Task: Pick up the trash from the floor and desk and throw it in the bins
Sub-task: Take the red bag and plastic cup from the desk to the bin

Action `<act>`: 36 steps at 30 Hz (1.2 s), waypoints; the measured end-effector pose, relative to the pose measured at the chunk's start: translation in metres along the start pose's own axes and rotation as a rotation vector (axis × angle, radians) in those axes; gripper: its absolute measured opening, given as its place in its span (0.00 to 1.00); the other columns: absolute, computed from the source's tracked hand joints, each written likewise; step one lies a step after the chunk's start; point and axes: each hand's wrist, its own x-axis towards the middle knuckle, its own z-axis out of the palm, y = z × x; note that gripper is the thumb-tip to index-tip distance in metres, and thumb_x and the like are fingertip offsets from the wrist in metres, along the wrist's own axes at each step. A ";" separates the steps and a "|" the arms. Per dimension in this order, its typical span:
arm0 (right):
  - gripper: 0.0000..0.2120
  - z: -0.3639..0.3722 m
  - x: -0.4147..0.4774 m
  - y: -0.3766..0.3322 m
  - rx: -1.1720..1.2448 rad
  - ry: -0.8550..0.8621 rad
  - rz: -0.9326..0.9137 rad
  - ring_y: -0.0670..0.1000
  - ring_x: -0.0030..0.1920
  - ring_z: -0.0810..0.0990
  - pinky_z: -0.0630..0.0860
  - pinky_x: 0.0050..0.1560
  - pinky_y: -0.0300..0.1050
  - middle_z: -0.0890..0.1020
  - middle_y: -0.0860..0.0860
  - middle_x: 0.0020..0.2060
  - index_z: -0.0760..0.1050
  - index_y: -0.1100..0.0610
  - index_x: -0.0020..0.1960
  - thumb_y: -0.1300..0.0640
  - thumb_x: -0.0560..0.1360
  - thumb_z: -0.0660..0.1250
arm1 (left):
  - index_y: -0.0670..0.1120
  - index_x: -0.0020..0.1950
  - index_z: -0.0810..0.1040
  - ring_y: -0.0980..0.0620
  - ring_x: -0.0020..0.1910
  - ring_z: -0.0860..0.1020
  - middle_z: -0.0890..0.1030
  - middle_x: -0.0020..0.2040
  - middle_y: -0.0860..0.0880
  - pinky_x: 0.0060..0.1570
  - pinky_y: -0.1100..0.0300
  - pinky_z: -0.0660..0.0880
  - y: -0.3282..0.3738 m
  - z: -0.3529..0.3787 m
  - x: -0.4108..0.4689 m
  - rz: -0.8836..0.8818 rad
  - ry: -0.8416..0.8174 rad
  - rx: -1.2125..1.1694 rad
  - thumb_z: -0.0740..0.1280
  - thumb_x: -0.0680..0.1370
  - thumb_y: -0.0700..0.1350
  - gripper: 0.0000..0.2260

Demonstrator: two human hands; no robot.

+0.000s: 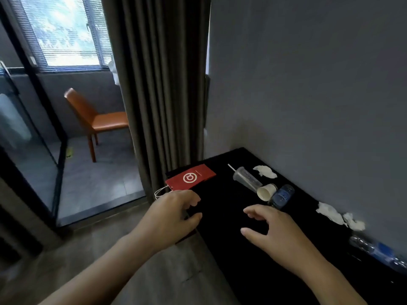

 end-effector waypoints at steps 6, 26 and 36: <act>0.20 0.013 0.048 0.008 0.052 0.011 0.132 0.34 0.58 0.72 0.68 0.49 0.29 0.75 0.36 0.56 0.72 0.40 0.63 0.45 0.72 0.70 | 0.55 0.59 0.77 0.64 0.48 0.76 0.78 0.49 0.62 0.45 0.76 0.71 -0.042 0.010 0.058 0.065 -0.068 -0.015 0.69 0.73 0.52 0.14; 0.18 0.030 0.265 0.117 0.201 0.020 0.348 0.27 0.54 0.69 0.68 0.43 0.21 0.74 0.34 0.54 0.71 0.37 0.60 0.44 0.72 0.71 | 0.55 0.54 0.77 0.68 0.42 0.74 0.74 0.42 0.64 0.41 0.76 0.68 -0.139 0.081 0.315 0.130 -0.279 -0.016 0.68 0.73 0.53 0.11; 0.17 0.048 0.315 0.129 0.139 0.044 0.495 0.27 0.49 0.70 0.66 0.40 0.24 0.73 0.34 0.49 0.70 0.36 0.58 0.44 0.71 0.71 | 0.51 0.52 0.80 0.59 0.45 0.78 0.79 0.45 0.59 0.46 0.63 0.75 -0.183 0.106 0.393 0.162 -0.395 -0.046 0.69 0.73 0.49 0.08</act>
